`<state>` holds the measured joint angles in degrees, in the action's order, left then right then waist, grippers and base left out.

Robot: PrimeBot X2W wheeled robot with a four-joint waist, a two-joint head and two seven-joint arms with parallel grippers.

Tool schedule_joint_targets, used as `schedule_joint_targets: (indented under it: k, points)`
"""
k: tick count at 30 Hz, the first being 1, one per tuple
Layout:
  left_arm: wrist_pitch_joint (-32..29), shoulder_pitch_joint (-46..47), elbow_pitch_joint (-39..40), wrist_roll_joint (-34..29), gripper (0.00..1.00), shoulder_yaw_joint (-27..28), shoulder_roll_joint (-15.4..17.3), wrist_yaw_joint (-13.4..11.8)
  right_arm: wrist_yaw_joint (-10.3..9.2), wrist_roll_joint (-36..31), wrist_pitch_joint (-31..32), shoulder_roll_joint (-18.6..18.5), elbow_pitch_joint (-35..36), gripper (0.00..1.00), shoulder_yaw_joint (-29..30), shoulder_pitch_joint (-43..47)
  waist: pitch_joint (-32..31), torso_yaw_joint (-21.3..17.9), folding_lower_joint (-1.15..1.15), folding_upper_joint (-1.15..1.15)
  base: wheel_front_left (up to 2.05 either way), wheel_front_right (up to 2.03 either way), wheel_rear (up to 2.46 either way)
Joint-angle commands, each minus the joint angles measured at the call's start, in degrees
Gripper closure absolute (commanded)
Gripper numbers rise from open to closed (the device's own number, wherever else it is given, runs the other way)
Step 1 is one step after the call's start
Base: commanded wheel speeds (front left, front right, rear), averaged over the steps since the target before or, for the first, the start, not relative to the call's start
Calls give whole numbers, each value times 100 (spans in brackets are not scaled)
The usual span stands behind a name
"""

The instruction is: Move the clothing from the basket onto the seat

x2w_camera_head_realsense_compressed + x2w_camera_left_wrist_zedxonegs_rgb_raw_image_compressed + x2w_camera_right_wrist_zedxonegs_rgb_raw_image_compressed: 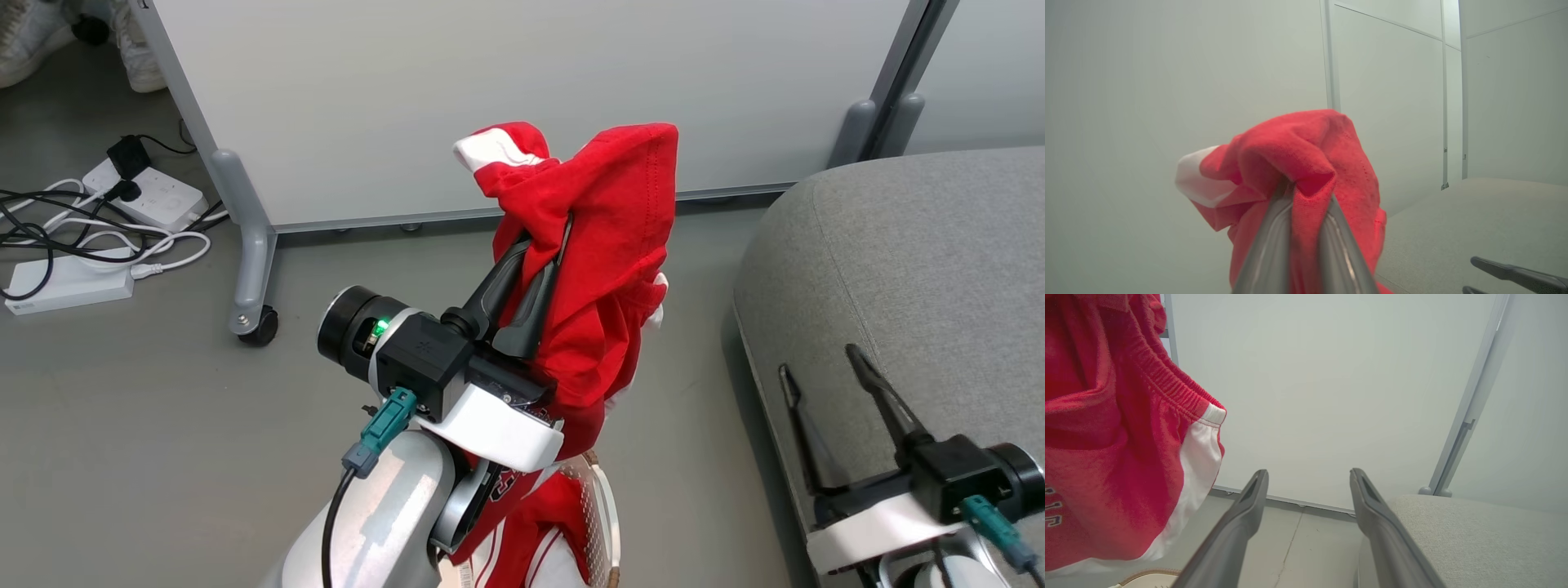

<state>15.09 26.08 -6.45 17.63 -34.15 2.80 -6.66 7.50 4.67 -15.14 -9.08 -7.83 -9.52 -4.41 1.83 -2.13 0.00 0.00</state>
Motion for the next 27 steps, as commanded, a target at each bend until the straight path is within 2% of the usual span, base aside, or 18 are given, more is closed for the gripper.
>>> schedule_joint_targets:
  k: [1,4,8,12,16,17,21,27]
  points:
    - [5,18,20,-26,100,29,18,-12,0,101,-2,37,2,0,99,-1,0,8,0,0,0,0,0]
    - [6,7,16,-18,100,36,17,-20,0,360,-2,91,-34,0,220,40,-4,24,0,0,0,0,0]
    - [5,-3,-13,-33,100,45,18,-17,0,760,-2,-76,196,0,108,99,11,41,0,0,0,0,0]
    - [5,12,-22,-39,100,46,17,-16,0,872,-2,-210,451,0,-38,141,30,44,0,0,0,0,0]
    - [6,58,-33,-64,100,31,18,-1,0,1057,-3,-568,1068,0,-818,182,86,59,0,0,0,0,0]
    - [6,58,-33,-64,100,31,18,-1,0,1057,-3,-568,1068,0,-818,182,86,59,0,0,0,0,0]
    - [6,77,-28,-77,100,-3,16,5,0,1192,-2,-880,1461,0,-1605,144,105,87,0,0,0,0,0]
    - [6,137,13,138,100,-170,15,-21,0,1093,-2,-968,1501,0,-2216,-90,90,179,0,0,0,0,0]
